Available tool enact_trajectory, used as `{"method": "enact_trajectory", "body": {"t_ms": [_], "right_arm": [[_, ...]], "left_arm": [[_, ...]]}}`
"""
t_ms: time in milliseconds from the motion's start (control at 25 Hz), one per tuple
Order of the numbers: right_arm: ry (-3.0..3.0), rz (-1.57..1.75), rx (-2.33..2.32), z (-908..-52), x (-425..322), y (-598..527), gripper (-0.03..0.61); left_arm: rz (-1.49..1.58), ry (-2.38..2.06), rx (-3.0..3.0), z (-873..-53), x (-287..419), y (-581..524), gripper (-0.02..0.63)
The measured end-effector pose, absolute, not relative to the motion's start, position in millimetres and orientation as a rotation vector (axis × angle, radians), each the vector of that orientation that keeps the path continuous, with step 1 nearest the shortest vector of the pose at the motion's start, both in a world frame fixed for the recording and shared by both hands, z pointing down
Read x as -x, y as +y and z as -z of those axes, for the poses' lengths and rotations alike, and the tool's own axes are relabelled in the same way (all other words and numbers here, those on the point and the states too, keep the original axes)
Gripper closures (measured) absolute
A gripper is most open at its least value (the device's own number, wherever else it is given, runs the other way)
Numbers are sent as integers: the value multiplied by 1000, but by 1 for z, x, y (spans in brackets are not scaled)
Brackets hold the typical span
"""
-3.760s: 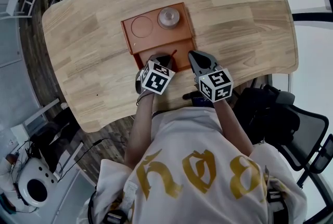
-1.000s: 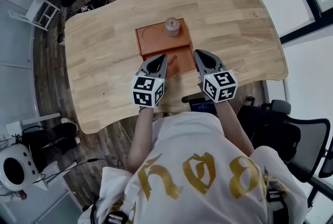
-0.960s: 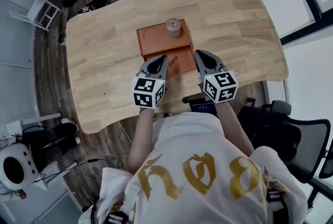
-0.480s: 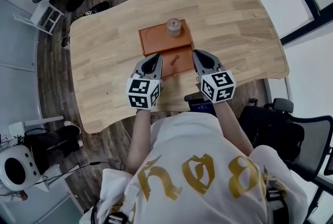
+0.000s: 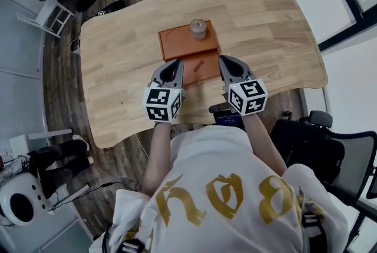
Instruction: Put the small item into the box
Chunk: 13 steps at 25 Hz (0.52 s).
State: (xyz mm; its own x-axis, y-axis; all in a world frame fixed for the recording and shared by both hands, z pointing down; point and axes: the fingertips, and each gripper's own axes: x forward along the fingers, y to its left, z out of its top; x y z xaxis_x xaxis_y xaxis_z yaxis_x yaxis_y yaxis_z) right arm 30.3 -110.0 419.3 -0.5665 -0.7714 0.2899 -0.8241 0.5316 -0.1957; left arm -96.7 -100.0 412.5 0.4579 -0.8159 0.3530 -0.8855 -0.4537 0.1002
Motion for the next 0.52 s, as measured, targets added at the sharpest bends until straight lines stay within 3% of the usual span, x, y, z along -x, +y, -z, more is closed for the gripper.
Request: {"method": "enact_trajectory", "body": {"t_ms": [520], "right_arm": [[-2589, -484, -1371, -422, -35, -116, 566]], "left_arm": [[-417, -1454, -2429, -421, 99, -110, 604]]}}
